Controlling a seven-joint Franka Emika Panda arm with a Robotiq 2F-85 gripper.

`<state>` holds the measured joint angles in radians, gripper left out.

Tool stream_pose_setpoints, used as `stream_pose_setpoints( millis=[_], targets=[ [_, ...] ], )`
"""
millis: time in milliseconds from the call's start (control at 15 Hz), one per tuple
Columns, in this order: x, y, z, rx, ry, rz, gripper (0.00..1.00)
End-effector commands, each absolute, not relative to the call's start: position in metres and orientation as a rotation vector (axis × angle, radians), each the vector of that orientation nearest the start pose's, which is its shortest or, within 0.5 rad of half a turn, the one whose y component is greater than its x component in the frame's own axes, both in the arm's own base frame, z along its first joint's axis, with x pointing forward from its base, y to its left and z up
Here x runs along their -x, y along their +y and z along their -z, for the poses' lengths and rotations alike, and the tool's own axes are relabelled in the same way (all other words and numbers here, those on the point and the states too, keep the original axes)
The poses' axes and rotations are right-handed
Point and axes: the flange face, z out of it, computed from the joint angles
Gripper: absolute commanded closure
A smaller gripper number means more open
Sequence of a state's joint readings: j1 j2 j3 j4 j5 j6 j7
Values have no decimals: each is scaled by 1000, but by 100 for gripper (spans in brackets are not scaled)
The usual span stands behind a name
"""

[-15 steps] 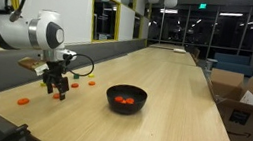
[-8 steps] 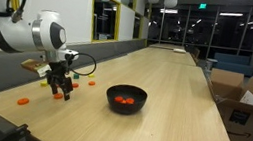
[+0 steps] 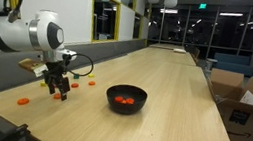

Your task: Pick up some of the orange objects from the table and put them in the bowl

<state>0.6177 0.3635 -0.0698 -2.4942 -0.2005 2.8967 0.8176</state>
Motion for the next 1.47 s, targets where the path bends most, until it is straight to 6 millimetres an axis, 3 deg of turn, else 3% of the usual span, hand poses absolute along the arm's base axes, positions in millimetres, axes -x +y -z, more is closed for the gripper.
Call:
stream_pose_setpoints(
  millis=[0, 1267, 1333, 1400],
  targets=[
    [-394, 257, -153, 3132, 144, 111, 0],
    [-411, 247, -150, 3111, 232, 133, 0],
    [-412, 247, -149, 3113, 224, 137, 25],
    [-413, 247, -149, 3115, 221, 135, 26]
  ],
)
